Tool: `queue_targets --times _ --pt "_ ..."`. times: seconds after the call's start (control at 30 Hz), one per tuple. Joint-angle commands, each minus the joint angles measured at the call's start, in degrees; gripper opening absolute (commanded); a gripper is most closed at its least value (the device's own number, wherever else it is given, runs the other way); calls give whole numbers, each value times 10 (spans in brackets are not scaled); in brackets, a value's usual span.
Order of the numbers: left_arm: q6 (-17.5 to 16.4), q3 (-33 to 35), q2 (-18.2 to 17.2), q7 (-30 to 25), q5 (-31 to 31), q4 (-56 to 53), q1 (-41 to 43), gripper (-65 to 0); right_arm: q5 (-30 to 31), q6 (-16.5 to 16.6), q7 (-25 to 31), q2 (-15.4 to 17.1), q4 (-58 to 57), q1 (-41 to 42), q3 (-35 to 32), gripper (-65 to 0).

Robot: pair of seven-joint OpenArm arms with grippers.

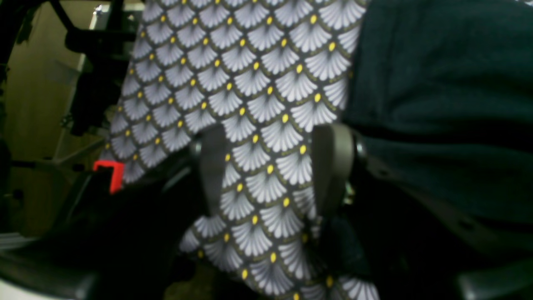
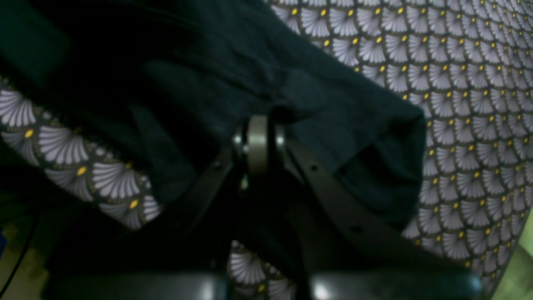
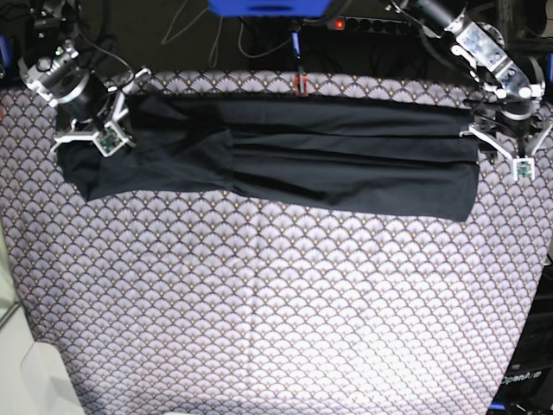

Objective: Fold the T-shirt properly
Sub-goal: 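Fold the sleeve end inward with the right gripper and release it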

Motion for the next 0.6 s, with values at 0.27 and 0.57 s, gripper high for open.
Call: queue_targets --times 0.27,0.57 --pt "3 0 -23 -12 -8 5 -5 -325 3 -3 5 15 -8 3 5 -649" --pt "3 0 -22 -11 -8 7 -5 -325 3 -3 4 16 -32 10 5 -494"
